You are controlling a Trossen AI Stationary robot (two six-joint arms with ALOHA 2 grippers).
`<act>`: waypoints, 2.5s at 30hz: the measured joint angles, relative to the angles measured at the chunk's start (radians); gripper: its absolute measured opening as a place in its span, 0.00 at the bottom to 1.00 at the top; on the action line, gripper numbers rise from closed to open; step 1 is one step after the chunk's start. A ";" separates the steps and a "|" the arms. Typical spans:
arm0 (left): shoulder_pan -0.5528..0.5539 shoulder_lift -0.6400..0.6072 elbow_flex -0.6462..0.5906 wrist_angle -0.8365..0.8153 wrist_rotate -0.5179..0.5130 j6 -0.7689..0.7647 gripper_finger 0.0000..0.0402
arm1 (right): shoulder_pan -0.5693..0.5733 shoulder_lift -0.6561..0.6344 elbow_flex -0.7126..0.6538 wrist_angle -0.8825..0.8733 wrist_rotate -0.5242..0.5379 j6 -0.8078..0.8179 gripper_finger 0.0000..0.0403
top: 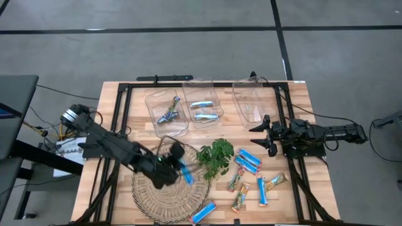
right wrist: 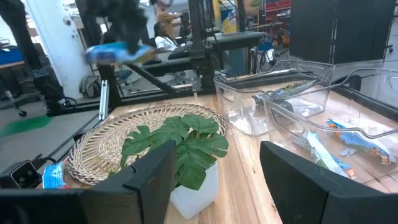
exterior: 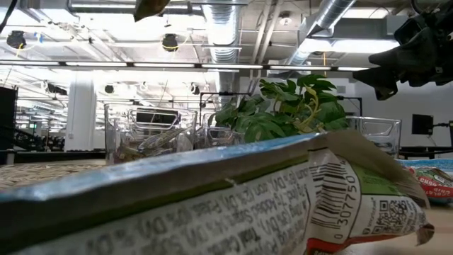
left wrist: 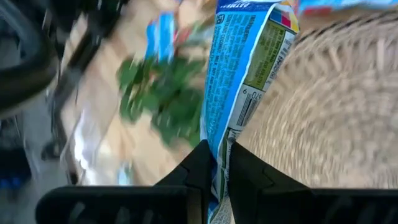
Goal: Pick and place Granola Bars by type
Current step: Put the blue granola bar into the left transparent bin, then put the red granola bar into the right transparent bin
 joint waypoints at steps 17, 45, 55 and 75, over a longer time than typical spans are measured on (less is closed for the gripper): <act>0.429 -0.211 0.000 -0.283 -0.001 -0.064 0.07 | 0.000 0.000 0.000 0.000 0.000 0.000 0.56; 0.889 -0.212 -0.319 -0.096 0.161 -0.192 0.07 | 0.000 0.000 0.000 0.000 0.000 0.000 0.56; 0.889 -0.211 -0.439 0.015 0.210 -0.217 0.07 | 0.000 0.000 0.000 0.000 0.000 0.000 0.56; 0.879 -0.211 -0.458 0.103 0.244 -0.278 0.38 | 0.000 0.000 0.000 0.000 0.000 0.000 0.56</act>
